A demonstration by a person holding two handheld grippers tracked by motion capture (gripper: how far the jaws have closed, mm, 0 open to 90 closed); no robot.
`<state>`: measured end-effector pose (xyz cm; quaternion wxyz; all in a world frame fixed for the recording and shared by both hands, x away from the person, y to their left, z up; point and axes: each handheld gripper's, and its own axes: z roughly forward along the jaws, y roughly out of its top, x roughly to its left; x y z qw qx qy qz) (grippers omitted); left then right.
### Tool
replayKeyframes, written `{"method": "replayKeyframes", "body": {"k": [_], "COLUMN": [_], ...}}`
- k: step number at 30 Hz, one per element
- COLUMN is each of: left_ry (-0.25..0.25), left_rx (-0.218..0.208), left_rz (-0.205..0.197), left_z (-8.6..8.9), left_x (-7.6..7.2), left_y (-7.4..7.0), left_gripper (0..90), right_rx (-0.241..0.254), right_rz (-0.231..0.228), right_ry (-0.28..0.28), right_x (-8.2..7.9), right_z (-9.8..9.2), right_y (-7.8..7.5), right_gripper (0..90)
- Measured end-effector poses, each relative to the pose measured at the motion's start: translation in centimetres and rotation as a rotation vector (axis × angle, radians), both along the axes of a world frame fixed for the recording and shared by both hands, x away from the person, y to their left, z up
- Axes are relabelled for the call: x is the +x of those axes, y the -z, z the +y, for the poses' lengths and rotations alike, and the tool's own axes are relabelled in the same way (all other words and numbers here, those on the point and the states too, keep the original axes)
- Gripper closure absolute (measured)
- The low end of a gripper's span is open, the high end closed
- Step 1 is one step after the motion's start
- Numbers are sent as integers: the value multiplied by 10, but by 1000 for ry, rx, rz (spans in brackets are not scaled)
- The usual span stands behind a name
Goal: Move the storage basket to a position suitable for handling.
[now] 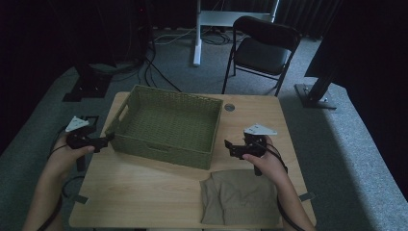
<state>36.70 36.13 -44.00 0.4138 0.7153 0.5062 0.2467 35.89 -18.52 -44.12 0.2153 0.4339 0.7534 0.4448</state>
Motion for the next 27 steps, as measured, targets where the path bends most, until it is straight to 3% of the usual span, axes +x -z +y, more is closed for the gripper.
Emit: {"method": "replayKeyframes", "body": {"k": [5, 10, 14, 18, 21, 25, 27], "left_ry": [21, 19, 20, 12, 8, 9, -12], "left_rx": [22, 1, 11, 2, 6, 44, 21], "left_rz": [-12, 10, 31, 28, 33, 65, 74], "left_z": [-4, -7, -10, -12, -12, -13, -12], "left_x": [13, 28, 37, 44, 46, 54, 54], "left_y": [2, 8, 14, 16, 17, 25, 26], "left_gripper": [151, 151, 151, 158, 219, 277, 334], "right_rx": [0, 11, 26, 31, 29, 9, 7], "right_rz": [0, 0, 3, 15, 23, 31, 39], "right_ry": [-22, -32, -36, -31, -21, 5, 15], "right_x": [2, 4, 7, 10, 12, 16, 15], "right_z": [13, 27, 39, 53, 59, 71, 74], "right_y": [0, 0, 1, 5, 9, 19, 21], "right_gripper": [113, 113, 113, 114, 113, 114, 114]}}
